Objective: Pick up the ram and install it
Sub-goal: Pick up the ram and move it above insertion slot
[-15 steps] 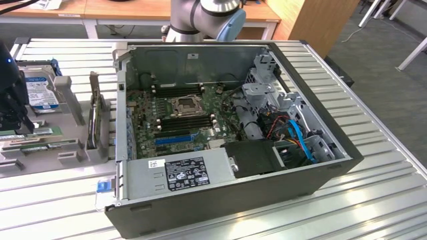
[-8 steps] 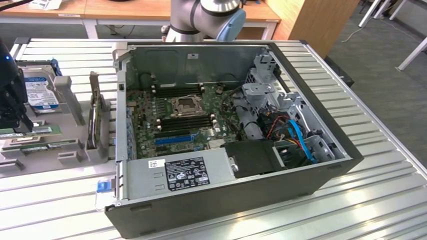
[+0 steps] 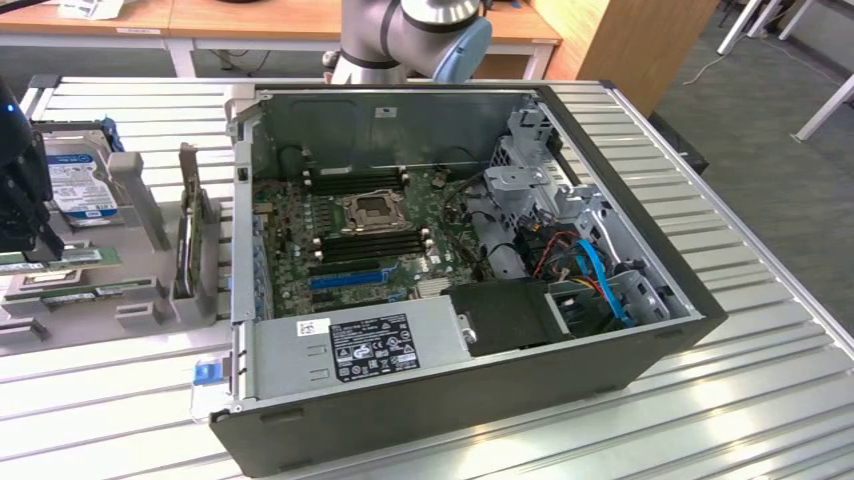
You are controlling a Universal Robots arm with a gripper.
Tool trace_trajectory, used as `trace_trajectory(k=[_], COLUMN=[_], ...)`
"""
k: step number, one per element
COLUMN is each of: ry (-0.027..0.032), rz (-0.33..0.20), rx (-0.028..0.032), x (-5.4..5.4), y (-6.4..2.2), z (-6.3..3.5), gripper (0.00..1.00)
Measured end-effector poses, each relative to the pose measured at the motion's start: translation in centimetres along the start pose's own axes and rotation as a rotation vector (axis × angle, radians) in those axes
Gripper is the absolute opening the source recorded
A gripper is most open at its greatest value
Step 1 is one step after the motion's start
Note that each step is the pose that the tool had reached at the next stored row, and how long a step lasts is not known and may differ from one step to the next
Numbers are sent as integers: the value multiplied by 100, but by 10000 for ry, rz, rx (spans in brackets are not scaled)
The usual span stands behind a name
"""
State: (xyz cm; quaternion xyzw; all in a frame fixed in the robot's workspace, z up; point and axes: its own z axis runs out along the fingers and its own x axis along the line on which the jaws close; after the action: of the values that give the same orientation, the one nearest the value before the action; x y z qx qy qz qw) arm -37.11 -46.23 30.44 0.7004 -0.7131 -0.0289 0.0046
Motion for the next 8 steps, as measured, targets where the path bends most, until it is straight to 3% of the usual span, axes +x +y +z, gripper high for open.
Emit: trace_trajectory(k=[8], ry=[-1], rz=[0], rx=[0], x=[-1], y=[1], z=[-36], gripper=[11])
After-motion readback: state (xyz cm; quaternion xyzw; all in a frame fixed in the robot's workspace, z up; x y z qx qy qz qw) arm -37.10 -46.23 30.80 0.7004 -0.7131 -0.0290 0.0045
